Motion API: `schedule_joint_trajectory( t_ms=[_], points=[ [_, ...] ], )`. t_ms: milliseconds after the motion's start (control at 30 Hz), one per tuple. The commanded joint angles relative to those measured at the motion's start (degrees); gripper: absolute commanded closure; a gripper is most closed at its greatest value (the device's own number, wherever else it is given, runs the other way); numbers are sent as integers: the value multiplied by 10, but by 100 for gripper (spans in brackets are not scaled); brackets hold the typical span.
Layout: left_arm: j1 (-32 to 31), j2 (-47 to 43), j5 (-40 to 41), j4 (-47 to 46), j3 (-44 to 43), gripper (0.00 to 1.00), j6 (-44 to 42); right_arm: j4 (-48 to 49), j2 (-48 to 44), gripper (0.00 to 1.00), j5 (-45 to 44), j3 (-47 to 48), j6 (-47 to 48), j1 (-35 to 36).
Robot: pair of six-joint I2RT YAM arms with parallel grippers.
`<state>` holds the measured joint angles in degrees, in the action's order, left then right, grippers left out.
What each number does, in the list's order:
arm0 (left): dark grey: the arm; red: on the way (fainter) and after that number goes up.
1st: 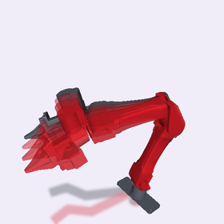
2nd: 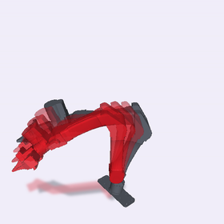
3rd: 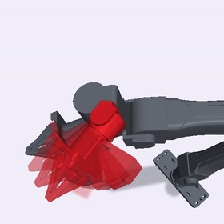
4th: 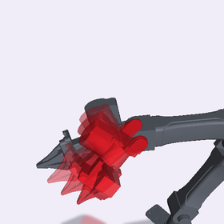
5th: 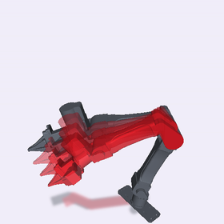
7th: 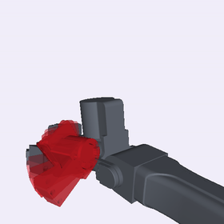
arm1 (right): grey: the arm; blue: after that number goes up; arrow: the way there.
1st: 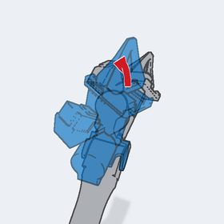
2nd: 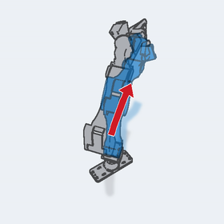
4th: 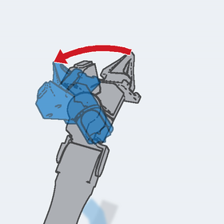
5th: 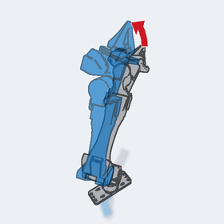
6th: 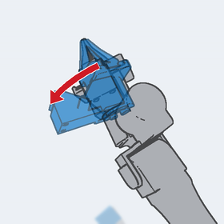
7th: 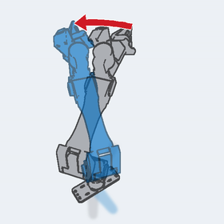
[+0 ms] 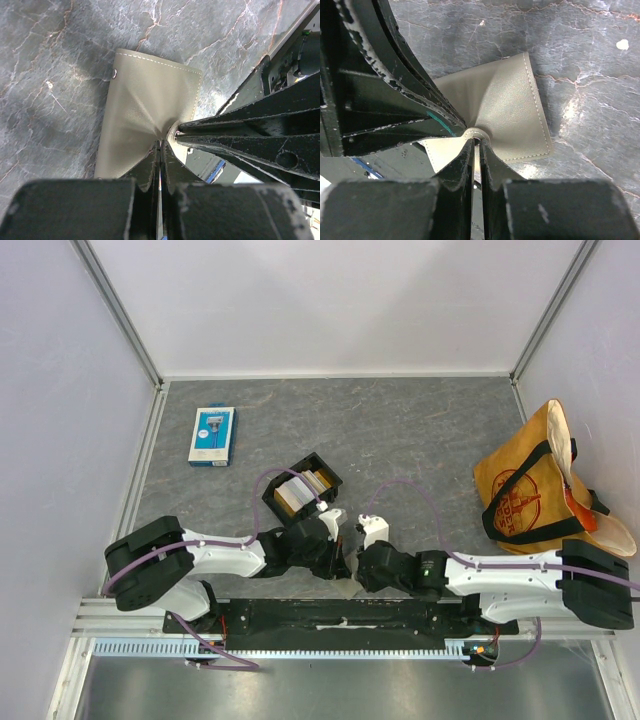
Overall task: Put the credit cards into the card holder
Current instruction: Close the card holder at the center of the board.
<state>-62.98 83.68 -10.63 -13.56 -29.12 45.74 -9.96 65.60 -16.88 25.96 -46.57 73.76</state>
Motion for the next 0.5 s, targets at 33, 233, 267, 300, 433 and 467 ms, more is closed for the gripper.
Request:
schedule_joint_trajectory(
  t_ms=[33,233,267,300,433,467],
  points=[
    [-8,10,3,11,-8,98,-10,-8,34,88,-21,32,-10,-2],
    [-8,8,4,11,-5,98,-11,-50,84,89,-18,66,-10,-11],
    [-8,8,4,11,-5,98,-11,-52,91,89,-12,69,-10,-13],
    [-7,10,4,11,-5,98,-11,-54,97,89,-8,73,-9,-18],
    [-8,9,5,11,-3,98,-12,-61,116,90,11,81,-5,-34],
    [-7,9,5,11,-2,98,-12,-63,120,89,16,82,-5,-38]
  ],
)
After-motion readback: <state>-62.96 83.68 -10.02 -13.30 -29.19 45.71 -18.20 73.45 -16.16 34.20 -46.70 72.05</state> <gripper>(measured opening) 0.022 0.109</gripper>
